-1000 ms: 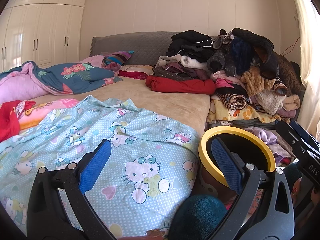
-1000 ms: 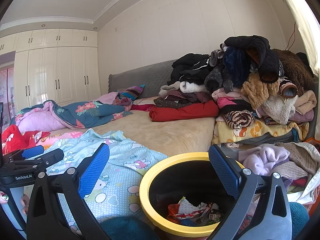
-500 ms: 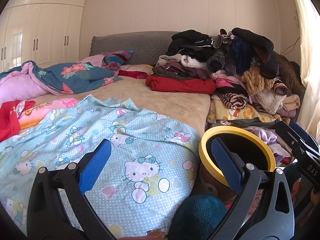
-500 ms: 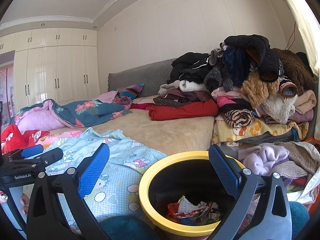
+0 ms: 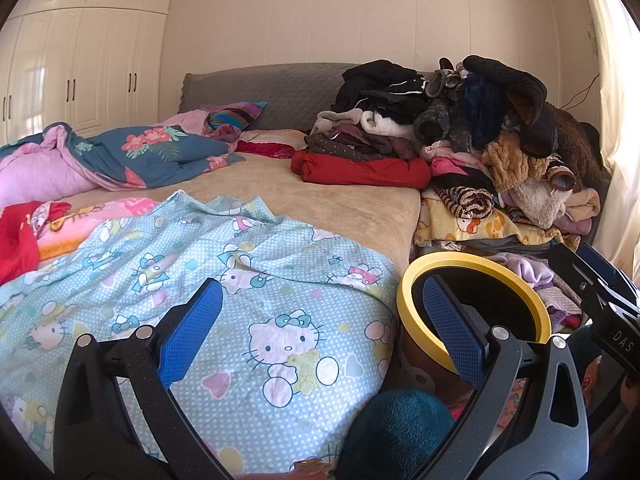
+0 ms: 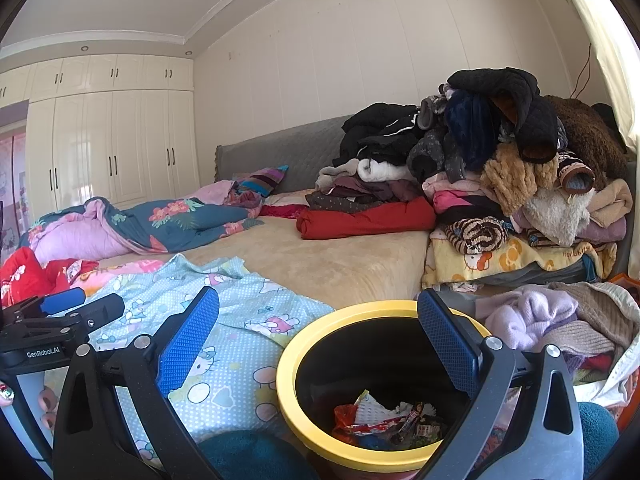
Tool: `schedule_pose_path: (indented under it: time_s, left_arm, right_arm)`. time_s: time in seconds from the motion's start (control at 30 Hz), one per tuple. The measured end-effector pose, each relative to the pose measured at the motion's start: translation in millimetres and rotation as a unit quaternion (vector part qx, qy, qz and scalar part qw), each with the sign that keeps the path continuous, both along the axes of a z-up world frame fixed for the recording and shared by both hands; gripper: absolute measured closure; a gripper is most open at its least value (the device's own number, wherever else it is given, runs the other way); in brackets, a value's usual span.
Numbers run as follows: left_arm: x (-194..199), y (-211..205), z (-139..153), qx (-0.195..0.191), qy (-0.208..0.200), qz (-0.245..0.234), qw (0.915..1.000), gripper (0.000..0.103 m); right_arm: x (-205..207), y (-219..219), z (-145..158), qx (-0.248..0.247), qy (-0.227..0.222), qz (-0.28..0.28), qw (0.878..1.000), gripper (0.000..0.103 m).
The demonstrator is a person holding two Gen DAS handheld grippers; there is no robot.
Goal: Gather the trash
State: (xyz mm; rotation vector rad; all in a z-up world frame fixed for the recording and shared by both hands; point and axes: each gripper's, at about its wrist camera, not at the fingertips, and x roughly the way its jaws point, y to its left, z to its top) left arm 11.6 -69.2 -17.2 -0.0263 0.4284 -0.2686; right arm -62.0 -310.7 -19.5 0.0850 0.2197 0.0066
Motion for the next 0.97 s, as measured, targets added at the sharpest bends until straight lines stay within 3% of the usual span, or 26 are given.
schedule_pose_path:
  time_s: [0.27, 0.47, 0.57, 0.63, 0.7, 0.8, 0.83, 0.87, 0.93, 0.97]
  left_arm:
    - [0.4, -1.6, -2.1, 0.006, 0.0, 0.001, 1.0, 0.011]
    - [11.8, 10.4, -13.1, 0.008, 0.029, 0.018, 0.9994, 0.011]
    - [25.1, 48.1, -15.1, -0.02, 0.057, 0.057, 0.9966, 0.011]
    - [35.0, 90.9, -18.9, -0.037, 0.072, 0.11, 0.9906, 0.011]
    - [41.1, 137.9, -25.1, -0.045, 0.087, 0.172, 0.9801, 0.011]
    - [40.3, 232.5, -42.4, -0.025, 0.113, 0.308, 0.9442, 0.011]
    - [36.5, 265.3, -51.1, -0.011, 0.126, 0.352, 0.9274, 0.011]
    - [30.4, 304.4, -64.3, 0.007, 0.151, 0.399, 0.9042, 0.011]
    - [18.0, 351.4, -82.8, 0.017, 0.18, 0.45, 0.8747, 0.011]
    - [8.8, 376.7, -92.8, 0.023, 0.196, 0.479, 0.8551, 0.011]
  right_arm:
    - [1.0, 0.4, 0.7, 0.005, 0.004, 0.001, 1.0, 0.006]
    - [11.0, 18.5, 0.3, 0.003, 0.014, 0.024, 1.0, 0.006]
    - [25.8, 54.0, 5.1, -0.013, 0.013, 0.074, 0.997, 0.006]
    - [42.0, 95.2, 5.8, -0.011, 0.034, 0.147, 0.988, 0.006]
    - [59.6, 148.4, -1.2, -0.019, 0.076, 0.229, 0.97, 0.006]
    - [80.0, 256.9, -28.6, -0.045, 0.15, 0.354, 0.922, 0.006]
    - [82.1, 293.0, -40.9, -0.066, 0.169, 0.385, 0.905, 0.006]
    - [82.3, 319.2, -50.3, -0.088, 0.185, 0.405, 0.891, 0.006]
    - [78.7, 389.3, -84.1, -0.14, 0.229, 0.467, 0.842, 0.006]
    - [78.7, 389.3, -84.1, -0.14, 0.229, 0.467, 0.842, 0.006]
